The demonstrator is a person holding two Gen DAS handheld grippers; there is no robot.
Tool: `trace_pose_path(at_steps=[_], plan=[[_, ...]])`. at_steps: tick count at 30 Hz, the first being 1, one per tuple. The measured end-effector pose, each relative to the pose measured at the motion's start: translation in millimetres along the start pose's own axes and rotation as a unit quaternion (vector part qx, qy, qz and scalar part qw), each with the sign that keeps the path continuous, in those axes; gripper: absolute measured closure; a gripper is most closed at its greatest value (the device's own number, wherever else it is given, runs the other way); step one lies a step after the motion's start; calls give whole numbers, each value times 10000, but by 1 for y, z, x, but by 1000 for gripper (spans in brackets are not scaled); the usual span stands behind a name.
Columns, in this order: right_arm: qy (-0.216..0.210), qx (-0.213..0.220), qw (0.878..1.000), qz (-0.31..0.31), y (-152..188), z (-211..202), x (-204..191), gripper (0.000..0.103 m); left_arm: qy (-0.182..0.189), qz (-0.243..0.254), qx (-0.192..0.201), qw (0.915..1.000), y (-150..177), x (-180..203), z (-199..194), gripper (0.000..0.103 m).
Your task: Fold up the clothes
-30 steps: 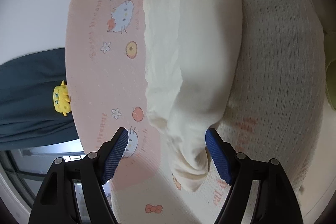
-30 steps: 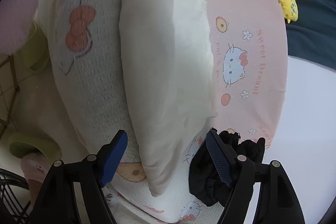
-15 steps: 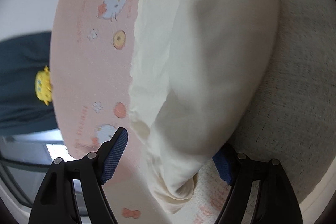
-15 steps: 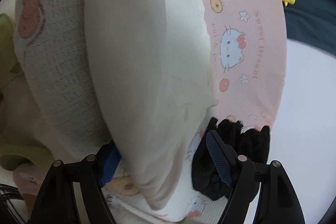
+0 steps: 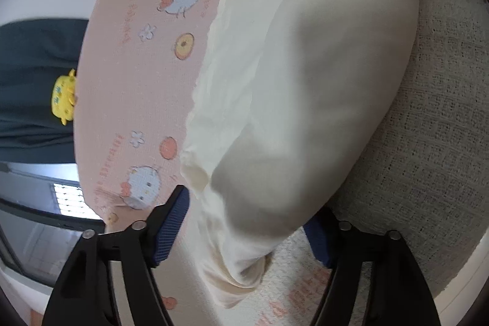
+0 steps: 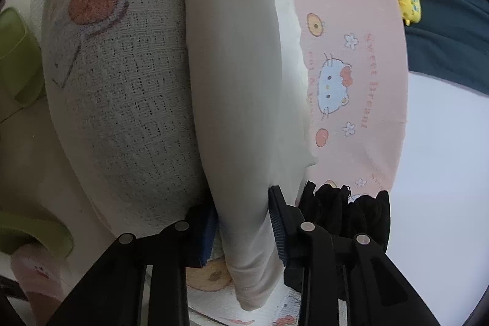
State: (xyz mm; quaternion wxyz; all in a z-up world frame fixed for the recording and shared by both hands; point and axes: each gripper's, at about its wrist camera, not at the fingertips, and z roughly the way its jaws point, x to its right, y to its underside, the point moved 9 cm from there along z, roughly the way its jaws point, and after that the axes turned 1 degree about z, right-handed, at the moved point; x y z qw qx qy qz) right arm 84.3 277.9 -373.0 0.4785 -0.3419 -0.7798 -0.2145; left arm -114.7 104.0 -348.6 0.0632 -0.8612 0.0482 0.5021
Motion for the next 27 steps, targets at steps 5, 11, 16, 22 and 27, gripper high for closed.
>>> trace_pose_path(at_steps=[5, 11, 16, 22, 27], plan=[[-602, -177, 9951, 769, 0, 6, 10, 75, 303, -190, 61, 9993, 6, 7, 1, 61], [-1829, -374, 9604, 2070, 5, 18, 32, 75, 1211, -1168, -320, 9852, 8, -4, 15, 71], [-2654, -512, 9212, 2799, 8, 27, 41, 75, 2218, -1941, -640, 9534, 10, -16, 29, 71], [-3400, -792, 8745, 3366, 9, 33, 45, 75, 2723, -2166, -865, 9335, 9, -19, 38, 71], [-3773, -1148, 8555, 3356, 6, 40, 51, 75, 3222, -2284, -1189, 9110, 6, -25, 48, 70]])
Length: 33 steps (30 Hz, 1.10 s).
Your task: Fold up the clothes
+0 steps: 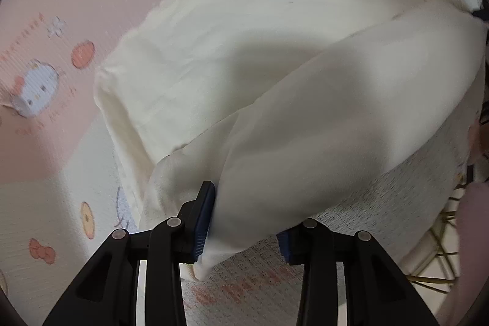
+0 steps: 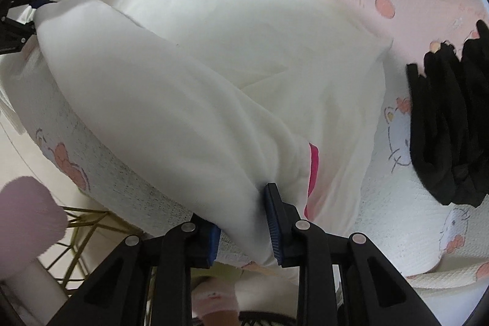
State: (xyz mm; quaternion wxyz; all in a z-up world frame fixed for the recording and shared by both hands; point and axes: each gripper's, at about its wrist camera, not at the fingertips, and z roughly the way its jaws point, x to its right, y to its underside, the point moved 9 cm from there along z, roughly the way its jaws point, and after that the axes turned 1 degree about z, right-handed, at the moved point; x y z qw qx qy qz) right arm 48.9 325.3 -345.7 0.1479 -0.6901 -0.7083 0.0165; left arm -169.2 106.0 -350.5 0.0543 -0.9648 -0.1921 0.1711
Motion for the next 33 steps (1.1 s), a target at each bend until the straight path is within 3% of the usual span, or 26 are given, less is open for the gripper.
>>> trace_pose_path(at_steps=[8, 15, 22, 33], plan=[[-712, -546, 9931, 750, -18, -7, 19, 76, 456, -411, -252, 9978, -20, -20, -6, 70], [-451, -655, 9936, 797, -35, -18, 26, 76, 897, -781, -469, 9918, -30, -35, -1, 70], [-414, -673, 9933, 845, -31, -27, 29, 76, 667, -540, -322, 9958, -51, -50, -9, 68], [-143, -455, 9895, 1365, -68, -17, 61, 76, 601, -1011, -200, 9929, -95, -81, 20, 66]])
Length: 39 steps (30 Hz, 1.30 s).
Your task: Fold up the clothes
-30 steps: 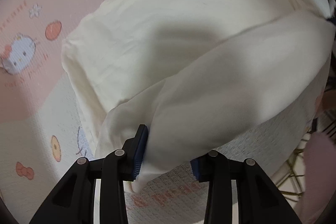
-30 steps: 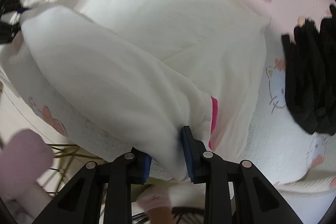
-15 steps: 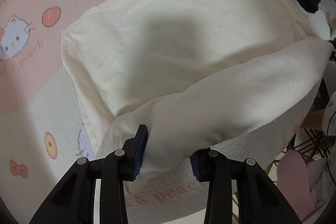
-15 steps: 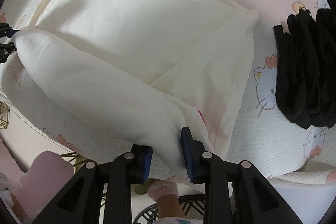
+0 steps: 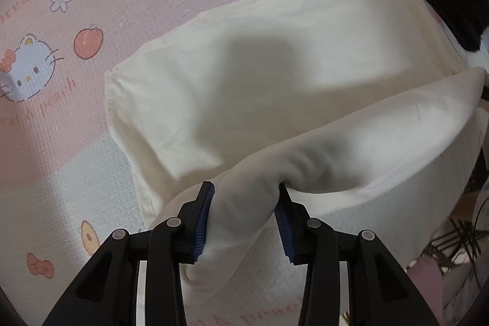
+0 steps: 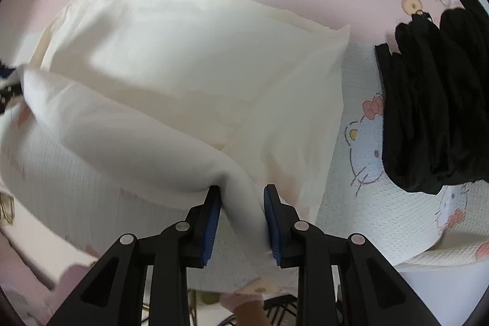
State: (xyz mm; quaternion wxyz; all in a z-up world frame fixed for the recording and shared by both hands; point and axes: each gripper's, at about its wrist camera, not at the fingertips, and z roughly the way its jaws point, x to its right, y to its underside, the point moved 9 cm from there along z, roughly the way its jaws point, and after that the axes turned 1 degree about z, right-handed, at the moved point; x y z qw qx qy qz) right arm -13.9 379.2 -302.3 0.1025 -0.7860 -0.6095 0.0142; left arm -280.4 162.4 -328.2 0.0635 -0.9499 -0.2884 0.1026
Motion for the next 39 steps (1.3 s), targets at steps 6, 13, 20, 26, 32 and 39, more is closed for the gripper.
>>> trace_pose_path(at_steps=[6, 13, 20, 26, 32, 39], plan=[[177, -88, 9998, 42, -19, 18, 3, 74, -356, 173, 191, 9990, -21, 2, 8, 58], [450, -106, 9989, -26, -34, 40, 5, 70, -728, 352, 303, 9963, -27, 2, 25, 32], [535, -155, 9984, 103, -39, 49, 18, 46, -885, 102, 459, 9950, -31, -10, 29, 18], [119, -63, 9970, 767, -30, 58, 42, 30, -922, -108, 850, 9921, -30, -19, -9, 18], [66, 47, 9958, 916, -26, 61, 50, 20, -864, -613, 1254, 9864, -24, -42, -49, 18], [610, 933, 9916, 655, -28, 27, 54, 20, -314, -1513, 988, 9830, 2, -67, -49, 18]])
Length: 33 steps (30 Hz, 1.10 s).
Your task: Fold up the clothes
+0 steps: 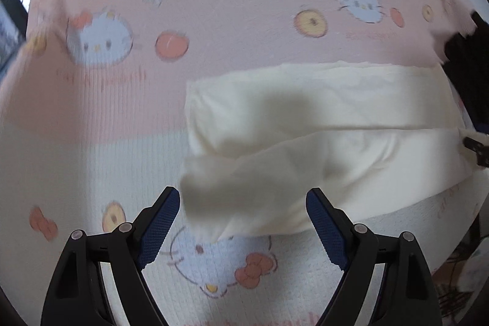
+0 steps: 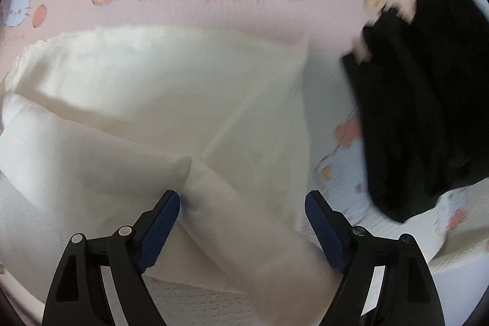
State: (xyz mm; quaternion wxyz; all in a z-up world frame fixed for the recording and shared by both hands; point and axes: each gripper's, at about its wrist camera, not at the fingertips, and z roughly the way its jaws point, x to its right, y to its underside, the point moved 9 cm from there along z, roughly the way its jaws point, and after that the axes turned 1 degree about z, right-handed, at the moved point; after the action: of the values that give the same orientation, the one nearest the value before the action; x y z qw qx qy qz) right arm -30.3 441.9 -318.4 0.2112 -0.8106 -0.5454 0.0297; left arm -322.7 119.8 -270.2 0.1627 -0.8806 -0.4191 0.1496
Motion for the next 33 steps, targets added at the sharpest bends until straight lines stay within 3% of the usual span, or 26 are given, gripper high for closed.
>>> trace_pose_path(at_steps=[8, 11, 15, 18, 19, 23, 27, 33], plan=[[-121, 491, 9983, 296, 2, -38, 21, 19, 236, -621, -264, 9974, 16, -20, 15, 18], [-296, 484, 9966, 593, 12, -34, 28, 18, 229, -591, -347, 9974, 21, -18, 18, 18], [-560, 416, 9925, 1006, 30, -24, 33, 19, -83, -351, -316, 9989, 24, -16, 20, 18], [-364, 437, 9948, 844, 34, -17, 27, 20, -258, -212, -263, 9991, 24, -16, 22, 18], [-252, 443, 9961, 714, 35, -16, 24, 24, -308, -177, -243, 9991, 25, -16, 23, 18], [207, 571, 9973, 417, 35, -18, 21, 59, -559, 0, -115, 9984, 26, -17, 23, 19], [119, 495, 9948, 886, 33, -14, 34, 60, -664, 42, -107, 9977, 23, -22, 26, 19], [4, 10, 9804, 1970, 38, 11, 61, 60, -702, -296, -644, 9950, 29, -46, 54, 19]])
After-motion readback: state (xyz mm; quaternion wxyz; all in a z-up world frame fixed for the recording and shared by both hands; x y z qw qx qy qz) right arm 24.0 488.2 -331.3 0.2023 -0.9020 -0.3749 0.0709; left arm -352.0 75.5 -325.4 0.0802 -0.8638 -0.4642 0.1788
